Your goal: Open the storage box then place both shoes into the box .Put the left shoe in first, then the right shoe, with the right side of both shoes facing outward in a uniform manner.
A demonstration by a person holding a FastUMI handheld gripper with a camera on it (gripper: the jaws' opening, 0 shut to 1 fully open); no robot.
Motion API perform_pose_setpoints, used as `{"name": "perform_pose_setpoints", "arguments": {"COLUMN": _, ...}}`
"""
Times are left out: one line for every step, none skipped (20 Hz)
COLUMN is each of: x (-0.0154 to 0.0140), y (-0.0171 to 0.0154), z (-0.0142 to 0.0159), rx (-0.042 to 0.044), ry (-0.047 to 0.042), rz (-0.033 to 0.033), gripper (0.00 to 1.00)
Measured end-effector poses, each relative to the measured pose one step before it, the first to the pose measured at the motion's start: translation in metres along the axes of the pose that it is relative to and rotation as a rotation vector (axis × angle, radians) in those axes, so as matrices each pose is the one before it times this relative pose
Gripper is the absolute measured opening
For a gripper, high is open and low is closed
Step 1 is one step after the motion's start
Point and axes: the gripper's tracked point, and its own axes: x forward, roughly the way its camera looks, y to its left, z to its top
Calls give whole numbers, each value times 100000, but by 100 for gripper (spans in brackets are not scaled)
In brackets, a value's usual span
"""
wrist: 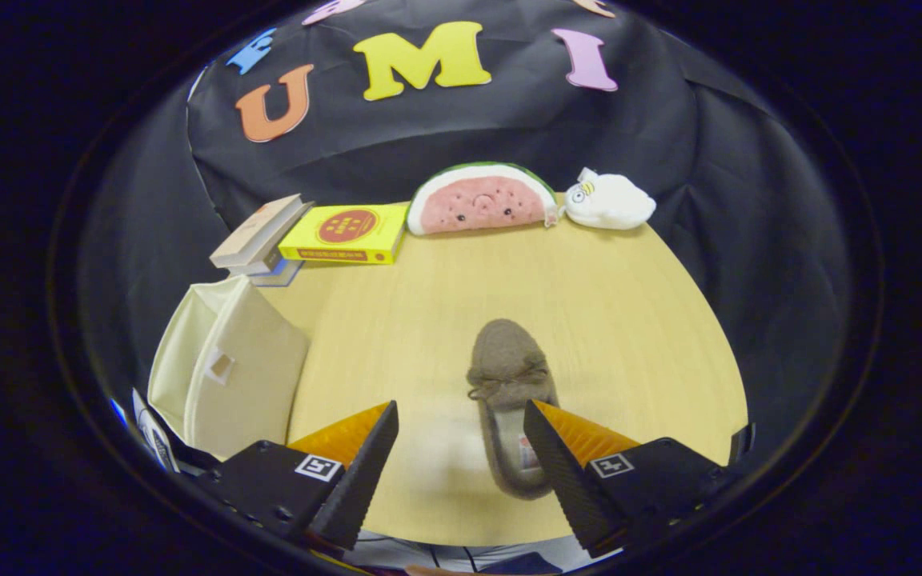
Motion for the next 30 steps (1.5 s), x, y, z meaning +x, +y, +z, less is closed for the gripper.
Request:
{"name": "perform_pose_setpoints", "arguments": {"x": 587, "y": -1208, "z": -286, "rx": 368, "ry": 1248, "rz": -533, "gripper": 96}}
{"name": "perform_pose_setpoints", "arguments": {"x": 570, "y": -1098, "z": -336, "rx": 254, "ry": 1339, "rz": -547, "gripper": 96}}
{"name": "perform_pose_setpoints", "arguments": {"x": 553, "y": -1026, "z": -383, "rx": 178, "ry": 1798, "rz": -379, "gripper": 96}}
{"name": "perform_pose_setpoints", "arguments": {"x": 754, "y": -1019, "z": -483, "rx": -389, "ry": 2480, "rz": -952, "gripper": 96}}
{"name": "perform_pose_setpoints", "arguments": {"x": 675, "y": -873, "z": -373, "rx": -691, "ry": 2014, "rz": -1011, "gripper": 96}}
{"name": "perform_pose_setpoints", "arguments": {"x": 772, "y": -776, "z": -310, "rx": -1185, "ry": 2339, "rz": -1132, "gripper": 96}}
{"name": "perform_pose_setpoints", "arguments": {"x": 663, "y": -605, "z": -417, "rx": -1223, "ry": 2402, "rz": -890, "gripper": 96}}
{"name": "perform_pose_setpoints", "arguments": {"x": 657, "y": -450, "z": -149, "rx": -1029, "ry": 1986, "rz": -439, "gripper": 95}}
{"name": "perform_pose_setpoints", "arguments": {"x": 724, "y": -457, "z": -151, "rx": -564, "ry": 1971, "rz": -327, "gripper": 94}}
{"name": "perform_pose_setpoints", "arguments": {"x": 833, "y": -407, "z": -89, "rx": 117, "ry": 2193, "rz": -368, "gripper": 92}}
{"name": "perform_pose_setpoints", "arguments": {"x": 595, "y": -167, "z": -45, "rx": 177, "ry": 2167, "rz": 491, "gripper": 91}}
{"name": "perform_pose_setpoints", "arguments": {"x": 569, "y": -292, "z": -118, "rx": 201, "ry": 2154, "rz": -495, "gripper": 85}}
{"name": "perform_pose_setpoints", "arguments": {"x": 559, "y": 98, "z": 15, "rx": 399, "ry": 1686, "rz": 1587, "gripper": 83}}
{"name": "perform_pose_setpoints", "arguments": {"x": 371, "y": 271, "z": -96, "rx": -194, "ry": 956, "rz": 1574, "gripper": 73}}
{"name": "perform_pose_setpoints", "arguments": {"x": 334, "y": 420, "z": -15, "rx": -803, "ry": 36, "rz": 2331, "gripper": 64}}
{"name": "perform_pose_setpoints", "arguments": {"x": -16, "y": 448, "z": 148, "rx": -935, "ry": -223, "rz": 2296, "gripper": 51}}
{"name": "perform_pose_setpoints", "arguments": {"x": 160, "y": -136, "z": 128, "rx": -329, "ry": -595, "rz": -648, "gripper": 38}}
{"name": "perform_pose_setpoints", "arguments": {"x": -201, "y": -265, "z": 62, "rx": -22, "ry": 73, "rz": -923, "gripper": 25}}
{"name": "perform_pose_setpoints", "arguments": {"x": 183, "y": -132, "z": 190, "rx": 2266, "ry": -1516, "rz": 232, "gripper": 17}}
{"name": "perform_pose_setpoints", "arguments": {"x": -242, "y": 190, "z": 11, "rx": 767, "ry": 278, "rz": 136, "gripper": 9}}
{"name": "perform_pose_setpoints", "arguments": {"x": 146, "y": -93, "z": -149, "rx": 1467, "ry": -407, "rz": -163, "gripper": 0}}
{"name": "perform_pose_setpoints", "arguments": {"x": -225, "y": 98, "z": -149, "rx": 731, "ry": 413, "rz": -137, "gripper": 0}}
{"name": "perform_pose_setpoints", "arguments": {"x": -366, "y": 98, "z": 62, "rx": 1444, "ry": -599, "rz": 238, "gripper": 0}}
{"name": "perform_pose_setpoints", "arguments": {"x": -417, "y": 35, "z": -20, "rx": 817, "ry": -402, "rz": -137, "gripper": 0}}
{"name": "perform_pose_setpoints", "arguments": {"x": -927, "y": 191, "z": 82, "rx": 1103, "ry": -1287, "rz": -72, "gripper": 0}}
{"name": "perform_pose_setpoints", "arguments": {"x": -1298, "y": 347, "z": -90, "rx": 201, "ry": -1486, "rz": 145, "gripper": 0}}
{"name": "perform_pose_setpoints", "arguments": {"x": -1193, "y": 393, "z": 258, "rx": 114, "ry": -1714, "rz": -150, "gripper": 0}}
{"name": "perform_pose_setpoints", "arguments": {"x": -1155, "y": 496, "z": 312, "rx": 112, "ry": -1801, "rz": -227, "gripper": 0}}
{"name": "perform_pose_setpoints", "arguments": {"x": -1346, "y": 561, "z": 406, "rx": 339, "ry": -2056, "rz": -112, "gripper": 0}}
{"name": "perform_pose_setpoints", "arguments": {"x": -1311, "y": 847, "z": 418, "rx": 173, "ry": -2055, "rz": 161, "gripper": 0}}
